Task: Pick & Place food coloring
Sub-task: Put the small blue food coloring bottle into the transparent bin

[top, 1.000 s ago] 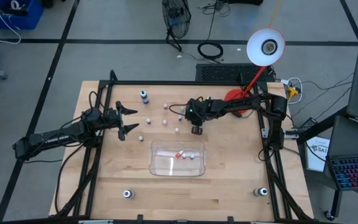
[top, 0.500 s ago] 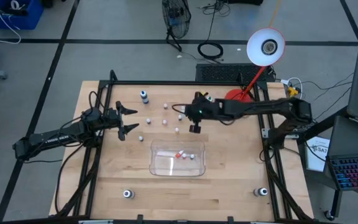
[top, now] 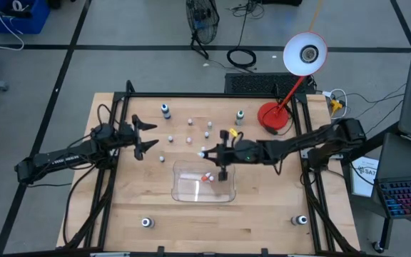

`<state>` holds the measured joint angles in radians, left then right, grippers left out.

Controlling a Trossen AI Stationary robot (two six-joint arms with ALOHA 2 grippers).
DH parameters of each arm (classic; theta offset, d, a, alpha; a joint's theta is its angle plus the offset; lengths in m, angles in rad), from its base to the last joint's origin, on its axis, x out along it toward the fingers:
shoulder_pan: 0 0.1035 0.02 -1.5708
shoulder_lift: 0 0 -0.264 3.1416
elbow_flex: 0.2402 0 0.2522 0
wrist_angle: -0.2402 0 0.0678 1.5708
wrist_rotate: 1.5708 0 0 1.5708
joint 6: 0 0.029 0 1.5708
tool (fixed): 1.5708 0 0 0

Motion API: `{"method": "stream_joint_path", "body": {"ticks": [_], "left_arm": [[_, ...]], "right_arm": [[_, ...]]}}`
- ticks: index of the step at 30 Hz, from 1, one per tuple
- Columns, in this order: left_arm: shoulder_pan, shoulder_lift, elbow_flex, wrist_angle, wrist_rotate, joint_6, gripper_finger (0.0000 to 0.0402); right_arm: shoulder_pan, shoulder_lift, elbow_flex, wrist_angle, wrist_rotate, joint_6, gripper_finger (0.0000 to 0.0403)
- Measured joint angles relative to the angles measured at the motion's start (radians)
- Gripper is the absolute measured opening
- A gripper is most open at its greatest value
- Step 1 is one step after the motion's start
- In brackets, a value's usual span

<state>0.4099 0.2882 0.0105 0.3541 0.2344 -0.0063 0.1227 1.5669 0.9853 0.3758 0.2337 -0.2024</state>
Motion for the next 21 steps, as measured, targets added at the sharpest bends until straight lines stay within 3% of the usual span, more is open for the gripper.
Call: {"method": "stream_joint_path", "body": {"ticks": [6,10,15,21], "left_arm": [[0.000,-0.001,0.000,0.046,0.027,-0.035,0.0305],[0.000,0.000,0.000,0.032,0.064,-0.151,0.0305],[0.000,0.000,0.000,0.013,-0.043,-0.207,0.0305],[-0.071,0.093,0.059,0.030,0.026,-0.228,0.0305]], "right_arm": [[0.023,0.000,-0.101,0.180,0.003,0.000,0.0046],[0.018,0.000,-0.115,0.197,0.003,0.000,0.0046],[0.016,0.002,-0.121,0.198,0.003,0.000,0.0046],[0.014,0.003,-0.121,0.193,0.002,0.006,0.0046]]}}
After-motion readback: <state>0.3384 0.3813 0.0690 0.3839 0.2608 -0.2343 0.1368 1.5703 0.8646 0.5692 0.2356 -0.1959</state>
